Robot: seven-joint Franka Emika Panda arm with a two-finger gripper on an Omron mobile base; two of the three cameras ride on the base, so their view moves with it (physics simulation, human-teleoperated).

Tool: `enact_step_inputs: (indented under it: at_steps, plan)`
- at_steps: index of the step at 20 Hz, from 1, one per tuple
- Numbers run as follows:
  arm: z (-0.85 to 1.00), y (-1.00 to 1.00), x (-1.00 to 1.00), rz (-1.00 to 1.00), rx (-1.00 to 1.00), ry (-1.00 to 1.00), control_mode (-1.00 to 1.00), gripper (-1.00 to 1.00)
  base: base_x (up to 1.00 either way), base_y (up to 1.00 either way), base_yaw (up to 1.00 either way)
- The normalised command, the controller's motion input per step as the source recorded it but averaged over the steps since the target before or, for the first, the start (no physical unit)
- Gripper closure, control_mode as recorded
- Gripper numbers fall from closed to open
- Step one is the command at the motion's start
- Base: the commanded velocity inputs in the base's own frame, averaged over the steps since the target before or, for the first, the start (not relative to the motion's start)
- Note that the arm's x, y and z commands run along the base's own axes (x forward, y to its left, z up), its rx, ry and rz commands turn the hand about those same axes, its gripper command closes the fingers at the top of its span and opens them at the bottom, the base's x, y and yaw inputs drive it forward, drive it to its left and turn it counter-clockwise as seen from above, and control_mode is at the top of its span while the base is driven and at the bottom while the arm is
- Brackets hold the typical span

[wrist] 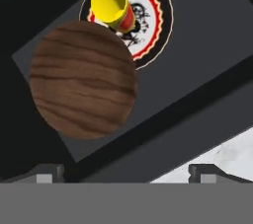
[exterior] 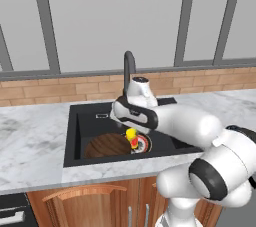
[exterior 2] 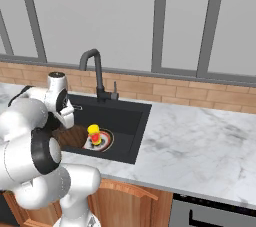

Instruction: Pick the cup and bowl and place them in the sink. Then turn on the water.

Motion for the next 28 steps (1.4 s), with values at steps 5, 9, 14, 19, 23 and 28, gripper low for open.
enact_step_inputs:
  at_steps: [5,9,14,19,23,28]
  plan:
    - [0.32,-0.21,-0.36,0.1,0.05,-0.09,-1.0,-1.0,0.0,0.0,0.0]
    - [0.32,-0.22,-0.35,0.22,0.0,-0.11,-1.0,-1.0,0.0,0.0,0.0]
    - [0.27,-0.28,-0.31,0.33,0.0,-0.21,-1.0,-1.0,0.0,0.0,0.0]
    - [0.28,-0.31,-0.23,0.38,0.0,-0.22,-1.0,-1.0,0.0,0.0,0.0]
    - [0.31,-0.27,-0.19,0.26,0.0,-0.15,-1.0,-1.0,0.0,0.0,0.0]
    - [0.35,-0.24,-0.09,0.13,0.02,-0.06,-1.0,-1.0,0.0,0.0,0.0]
